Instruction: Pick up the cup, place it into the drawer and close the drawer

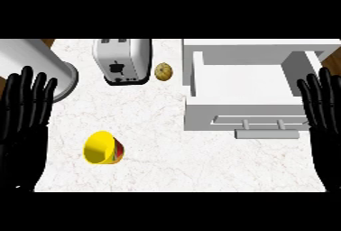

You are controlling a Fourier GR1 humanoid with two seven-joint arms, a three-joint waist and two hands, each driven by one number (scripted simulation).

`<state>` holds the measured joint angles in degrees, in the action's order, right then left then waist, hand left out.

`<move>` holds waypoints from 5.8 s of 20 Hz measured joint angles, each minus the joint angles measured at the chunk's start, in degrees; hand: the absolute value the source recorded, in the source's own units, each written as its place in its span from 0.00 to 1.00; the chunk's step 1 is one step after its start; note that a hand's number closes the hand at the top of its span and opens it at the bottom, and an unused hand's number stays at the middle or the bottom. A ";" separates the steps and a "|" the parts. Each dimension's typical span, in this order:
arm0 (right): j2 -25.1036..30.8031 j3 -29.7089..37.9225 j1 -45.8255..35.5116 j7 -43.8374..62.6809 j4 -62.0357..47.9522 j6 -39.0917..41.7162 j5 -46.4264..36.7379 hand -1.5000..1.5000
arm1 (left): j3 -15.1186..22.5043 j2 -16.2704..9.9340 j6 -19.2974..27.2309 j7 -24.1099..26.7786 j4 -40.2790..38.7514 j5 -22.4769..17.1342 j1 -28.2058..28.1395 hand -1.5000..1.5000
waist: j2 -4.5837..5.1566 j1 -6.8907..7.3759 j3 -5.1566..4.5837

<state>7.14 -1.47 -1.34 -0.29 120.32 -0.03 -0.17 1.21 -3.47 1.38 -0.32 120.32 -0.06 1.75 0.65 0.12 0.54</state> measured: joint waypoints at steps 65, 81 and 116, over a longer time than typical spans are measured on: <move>3.58 7.33 -15.51 7.50 -13.87 9.24 6.96 0.00 | -9.25 -11.32 -21.75 54.40 -104.75 7.64 22.56 0.00 | -0.11 -1.45 -0.77; 4.93 8.60 -15.40 8.56 -13.58 10.32 8.01 0.00 | -7.81 -7.95 -24.35 56.62 -105.61 7.84 24.86 1.00 | -0.01 -1.85 -0.85; 6.02 10.76 -13.15 6.80 -14.10 11.16 7.37 0.00 | -10.38 2.51 -4.11 38.08 -75.75 -4.57 45.26 1.00 | -0.95 -0.11 -0.51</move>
<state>13.16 9.29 -14.49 6.51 106.22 11.13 7.20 -9.17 -0.96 -2.73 37.75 44.57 -4.63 47.01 -0.30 0.01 0.04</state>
